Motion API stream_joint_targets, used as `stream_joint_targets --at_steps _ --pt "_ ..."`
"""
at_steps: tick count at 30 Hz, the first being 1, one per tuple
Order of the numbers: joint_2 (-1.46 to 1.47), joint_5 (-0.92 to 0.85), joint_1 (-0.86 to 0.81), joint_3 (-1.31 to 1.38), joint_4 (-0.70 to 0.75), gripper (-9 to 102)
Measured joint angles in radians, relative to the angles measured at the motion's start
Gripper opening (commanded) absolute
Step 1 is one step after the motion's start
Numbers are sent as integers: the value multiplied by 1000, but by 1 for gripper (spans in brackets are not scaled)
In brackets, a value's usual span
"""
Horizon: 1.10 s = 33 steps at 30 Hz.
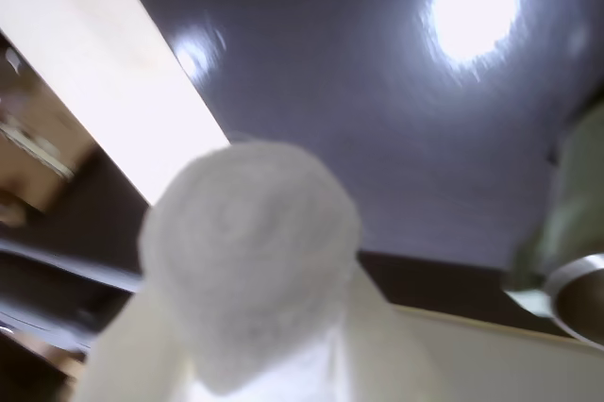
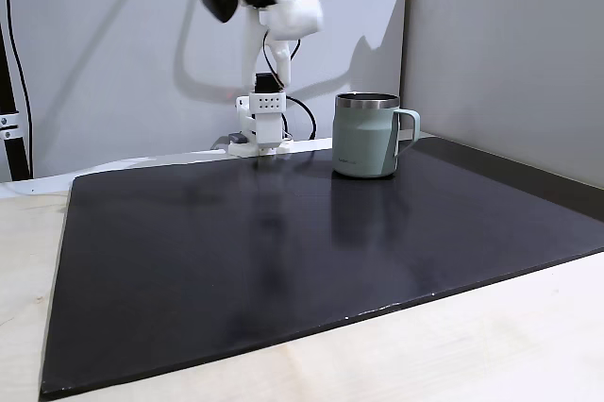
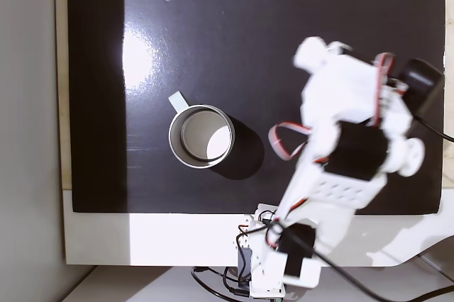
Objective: Grasp a gauze and put it in the cup.
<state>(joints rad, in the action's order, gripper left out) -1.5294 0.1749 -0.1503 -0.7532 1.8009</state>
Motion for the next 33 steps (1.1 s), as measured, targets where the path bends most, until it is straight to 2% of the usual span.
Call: stream_joint_targets --at_steps 9,13,21,29,33 --pt "-232 -137 308 -273 0 0" --pt "-322 -209 391 -420 0 0" --pt "-376 -259 448 -627 0 0" --pt "-376 -262 445 -715 -31 0" --pt "-376 -262 497 -744 -32 0"
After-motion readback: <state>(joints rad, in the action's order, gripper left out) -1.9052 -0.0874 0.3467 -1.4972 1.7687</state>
